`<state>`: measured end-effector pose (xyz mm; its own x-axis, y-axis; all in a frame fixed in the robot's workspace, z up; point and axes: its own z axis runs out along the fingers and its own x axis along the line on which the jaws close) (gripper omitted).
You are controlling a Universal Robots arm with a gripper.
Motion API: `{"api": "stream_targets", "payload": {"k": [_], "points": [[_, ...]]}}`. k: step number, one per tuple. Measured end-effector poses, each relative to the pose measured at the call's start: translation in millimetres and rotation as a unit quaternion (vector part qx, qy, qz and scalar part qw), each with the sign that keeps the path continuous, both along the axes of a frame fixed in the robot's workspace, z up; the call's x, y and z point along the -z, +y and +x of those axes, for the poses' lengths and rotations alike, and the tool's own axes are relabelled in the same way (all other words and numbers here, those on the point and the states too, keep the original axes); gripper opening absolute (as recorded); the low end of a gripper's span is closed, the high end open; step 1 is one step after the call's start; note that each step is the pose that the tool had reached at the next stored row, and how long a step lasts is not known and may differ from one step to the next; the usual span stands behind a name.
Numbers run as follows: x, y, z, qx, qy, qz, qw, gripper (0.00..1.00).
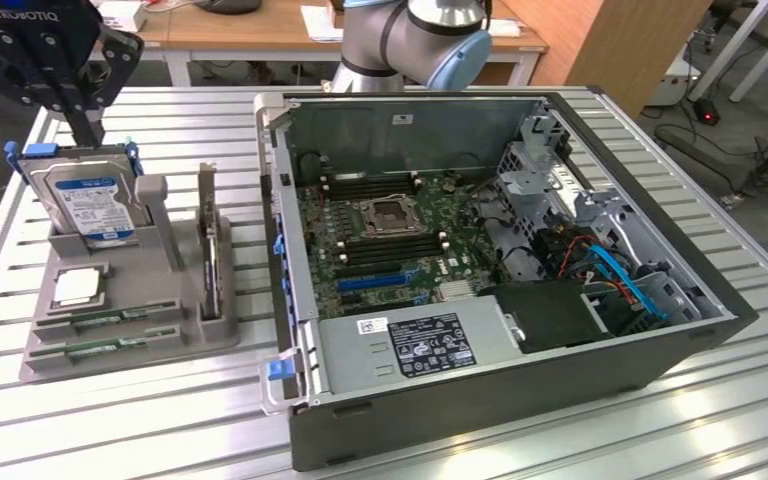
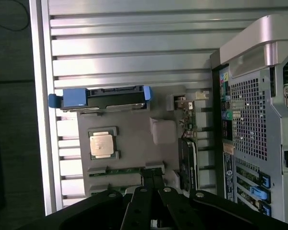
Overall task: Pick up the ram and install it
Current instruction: 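Reach for the ram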
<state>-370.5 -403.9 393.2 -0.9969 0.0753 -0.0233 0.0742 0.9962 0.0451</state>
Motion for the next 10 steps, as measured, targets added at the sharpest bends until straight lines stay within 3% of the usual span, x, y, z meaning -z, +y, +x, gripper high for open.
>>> {"api": "stream_targets", "payload": {"k": [10], "points": [[0.0, -13.3, -5.5, 0.000, 0.0000, 0.0000, 1.0000, 0.09]]}}
